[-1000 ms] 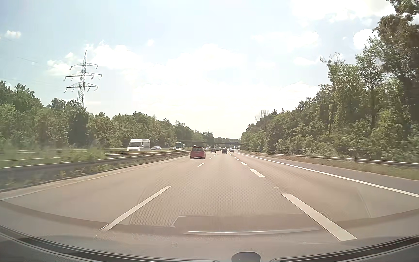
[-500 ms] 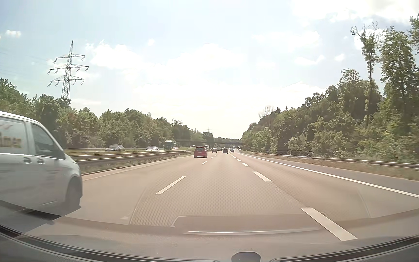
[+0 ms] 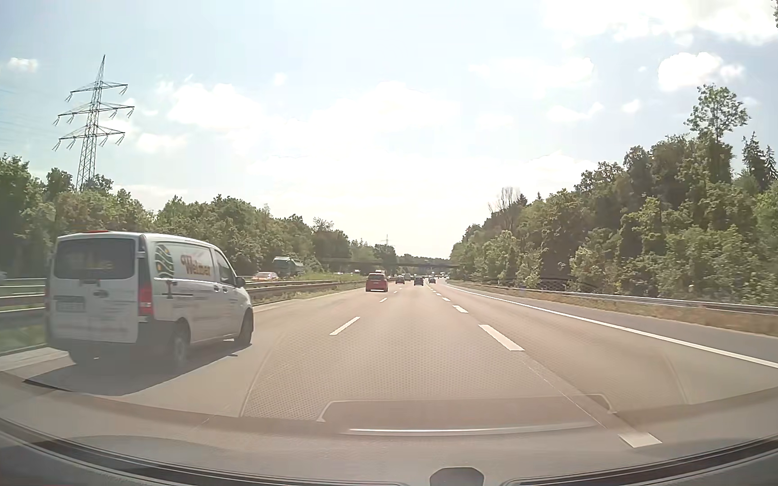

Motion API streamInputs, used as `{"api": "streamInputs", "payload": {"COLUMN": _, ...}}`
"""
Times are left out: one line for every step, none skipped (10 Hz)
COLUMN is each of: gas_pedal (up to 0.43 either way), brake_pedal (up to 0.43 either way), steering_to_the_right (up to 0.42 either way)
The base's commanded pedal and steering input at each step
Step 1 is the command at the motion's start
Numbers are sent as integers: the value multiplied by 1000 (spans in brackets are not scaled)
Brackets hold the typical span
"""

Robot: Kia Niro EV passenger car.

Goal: Follow the waypoints while adhering to traffic rules and regulations

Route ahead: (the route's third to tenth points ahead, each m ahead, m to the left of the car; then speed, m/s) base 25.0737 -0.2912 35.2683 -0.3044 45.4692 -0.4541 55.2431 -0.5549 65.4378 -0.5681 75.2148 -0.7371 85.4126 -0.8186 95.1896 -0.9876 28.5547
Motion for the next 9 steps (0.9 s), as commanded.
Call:
{"api": "streamInputs", "payload": {"gas_pedal": 157, "brake_pedal": 30, "steering_to_the_right": 1}}
{"api": "streamInputs", "payload": {"gas_pedal": 157, "brake_pedal": 30, "steering_to_the_right": 1}}
{"api": "streamInputs", "payload": {"gas_pedal": 157, "brake_pedal": 30, "steering_to_the_right": 2}}
{"api": "streamInputs", "payload": {"gas_pedal": 157, "brake_pedal": 30, "steering_to_the_right": 2}}
{"api": "streamInputs", "payload": {"gas_pedal": 157, "brake_pedal": 30, "steering_to_the_right": 2}}
{"api": "streamInputs", "payload": {"gas_pedal": 157, "brake_pedal": 30, "steering_to_the_right": 2}}
{"api": "streamInputs", "payload": {"gas_pedal": 157, "brake_pedal": 30, "steering_to_the_right": 2}}
{"api": "streamInputs", "payload": {"gas_pedal": 157, "brake_pedal": 30, "steering_to_the_right": 1}}
{"api": "streamInputs", "payload": {"gas_pedal": 157, "brake_pedal": 30, "steering_to_the_right": 2}}
